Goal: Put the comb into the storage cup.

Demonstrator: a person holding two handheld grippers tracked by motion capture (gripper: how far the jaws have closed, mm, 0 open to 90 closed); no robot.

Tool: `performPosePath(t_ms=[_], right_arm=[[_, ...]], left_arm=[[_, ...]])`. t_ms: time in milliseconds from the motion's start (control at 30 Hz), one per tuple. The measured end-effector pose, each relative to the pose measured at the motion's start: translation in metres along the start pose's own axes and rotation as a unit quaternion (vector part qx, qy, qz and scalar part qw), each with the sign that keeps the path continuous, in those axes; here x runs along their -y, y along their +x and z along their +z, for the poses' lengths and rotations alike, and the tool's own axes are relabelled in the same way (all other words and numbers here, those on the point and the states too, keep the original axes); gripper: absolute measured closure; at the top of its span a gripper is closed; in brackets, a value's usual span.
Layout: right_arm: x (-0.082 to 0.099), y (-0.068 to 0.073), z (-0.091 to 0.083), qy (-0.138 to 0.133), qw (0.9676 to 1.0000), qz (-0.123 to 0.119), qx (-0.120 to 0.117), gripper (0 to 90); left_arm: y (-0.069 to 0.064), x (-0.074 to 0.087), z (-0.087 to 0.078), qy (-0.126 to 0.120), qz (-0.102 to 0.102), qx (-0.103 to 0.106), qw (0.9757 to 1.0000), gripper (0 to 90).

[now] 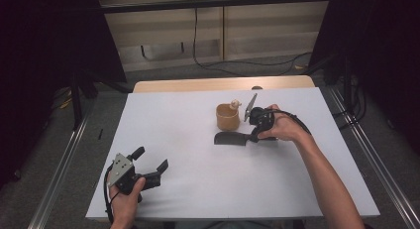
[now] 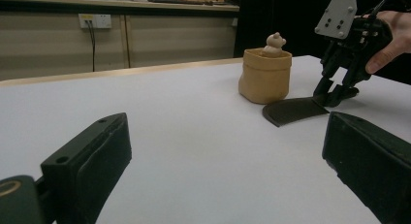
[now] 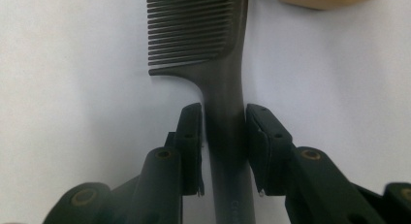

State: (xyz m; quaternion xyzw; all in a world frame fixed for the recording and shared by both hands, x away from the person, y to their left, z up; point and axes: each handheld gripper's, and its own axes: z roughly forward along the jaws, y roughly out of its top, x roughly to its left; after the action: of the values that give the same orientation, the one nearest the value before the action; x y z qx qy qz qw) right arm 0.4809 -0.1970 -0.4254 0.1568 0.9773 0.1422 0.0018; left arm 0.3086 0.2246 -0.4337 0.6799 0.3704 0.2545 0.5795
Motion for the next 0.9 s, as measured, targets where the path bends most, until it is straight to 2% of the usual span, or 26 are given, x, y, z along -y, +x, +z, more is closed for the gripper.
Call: performPosePath(t_ms=[167, 300, 533, 900], right_arm=[[0.0002, 0.0010, -0.0001, 0.000, 1.0000, -0.008, 0.002, 69.0], [-0.0005, 0.0027, -0.0001, 0.002, 0.9997, -0.024, 0.001, 72.8], [0.0004, 0.0035, -0.0002, -0.001, 0.9995, -0.031, 0.002, 73.1], [0.0048, 0.0007, -0.0018, -0.020, 0.9996, -0.014, -0.015, 73.2]], left_arm=[[-0.0001, 0.0001, 0.0004, 0.002, 0.002, 0.001, 1.0000, 3.7], [0.0002, 0.0002, 0.0003, 0.004, 0.002, 0.001, 1.0000, 3.7], [0.0003, 0.0004, 0.0005, 0.002, -0.001, -0.001, 1.0000, 3.6], [0.0006, 0.0006, 0.0004, 0.005, 0.002, 0.001, 1.0000, 3.6]])
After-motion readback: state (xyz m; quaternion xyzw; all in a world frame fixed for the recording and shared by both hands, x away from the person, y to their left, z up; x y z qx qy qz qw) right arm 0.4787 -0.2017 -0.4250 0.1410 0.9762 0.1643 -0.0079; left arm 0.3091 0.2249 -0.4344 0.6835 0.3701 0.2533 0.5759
